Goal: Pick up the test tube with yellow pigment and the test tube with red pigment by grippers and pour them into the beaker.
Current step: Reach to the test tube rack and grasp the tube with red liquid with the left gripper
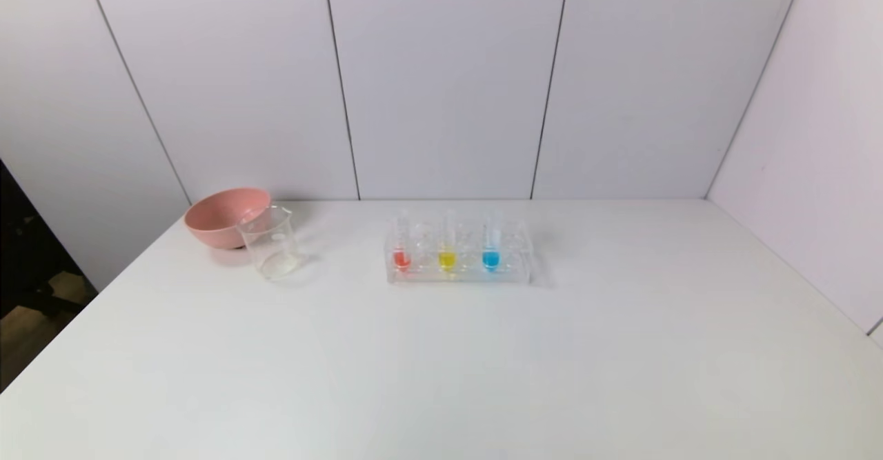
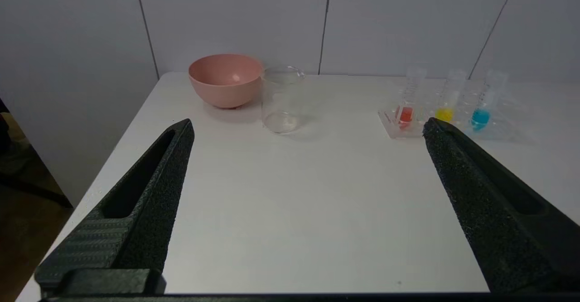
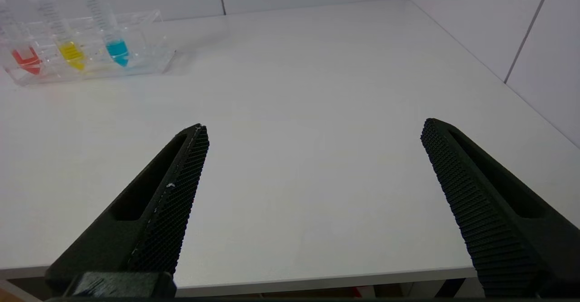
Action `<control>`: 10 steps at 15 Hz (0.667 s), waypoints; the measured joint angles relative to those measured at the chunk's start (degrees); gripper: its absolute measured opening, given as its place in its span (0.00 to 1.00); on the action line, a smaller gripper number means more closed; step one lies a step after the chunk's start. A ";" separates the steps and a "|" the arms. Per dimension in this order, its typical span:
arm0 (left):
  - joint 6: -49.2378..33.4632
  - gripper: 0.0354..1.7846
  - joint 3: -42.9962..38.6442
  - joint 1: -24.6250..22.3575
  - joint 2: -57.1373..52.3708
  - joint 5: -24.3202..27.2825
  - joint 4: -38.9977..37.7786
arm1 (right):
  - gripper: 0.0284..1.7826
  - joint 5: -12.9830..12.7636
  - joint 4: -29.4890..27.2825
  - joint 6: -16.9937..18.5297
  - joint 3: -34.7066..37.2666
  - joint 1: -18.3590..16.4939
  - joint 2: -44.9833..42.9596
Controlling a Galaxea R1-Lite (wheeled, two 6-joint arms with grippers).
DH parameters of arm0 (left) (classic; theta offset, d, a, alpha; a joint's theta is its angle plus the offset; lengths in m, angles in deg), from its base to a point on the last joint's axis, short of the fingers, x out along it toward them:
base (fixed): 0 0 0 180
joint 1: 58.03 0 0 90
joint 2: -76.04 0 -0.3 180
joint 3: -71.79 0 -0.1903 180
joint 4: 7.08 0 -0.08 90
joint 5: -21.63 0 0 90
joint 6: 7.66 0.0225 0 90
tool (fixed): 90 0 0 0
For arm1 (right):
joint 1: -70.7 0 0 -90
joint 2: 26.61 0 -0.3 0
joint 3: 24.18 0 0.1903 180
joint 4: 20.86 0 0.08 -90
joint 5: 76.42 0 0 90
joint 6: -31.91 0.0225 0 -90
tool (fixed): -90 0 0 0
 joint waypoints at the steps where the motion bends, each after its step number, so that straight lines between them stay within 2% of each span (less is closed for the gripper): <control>1: -1.60 0.99 1.08 0.11 3.24 2.30 -1.54 | 0.96 0.00 0.02 0.00 0.00 0.00 0.00; 3: -2.93 0.99 1.96 0.30 8.77 10.47 -4.49 | 0.96 0.02 0.02 0.00 0.00 0.00 0.00; 7: -0.68 0.99 2.10 0.91 18.57 33.24 -5.73 | 0.96 0.00 0.02 0.00 0.00 0.00 0.00; 8: 0.72 0.99 2.55 1.99 21.63 37.18 -5.81 | 0.96 0.05 0.02 0.00 0.00 0.00 0.00; 10: 2.32 0.99 4.04 5.51 27.76 38.89 -5.90 | 0.96 0.00 0.02 0.00 0.00 0.00 0.00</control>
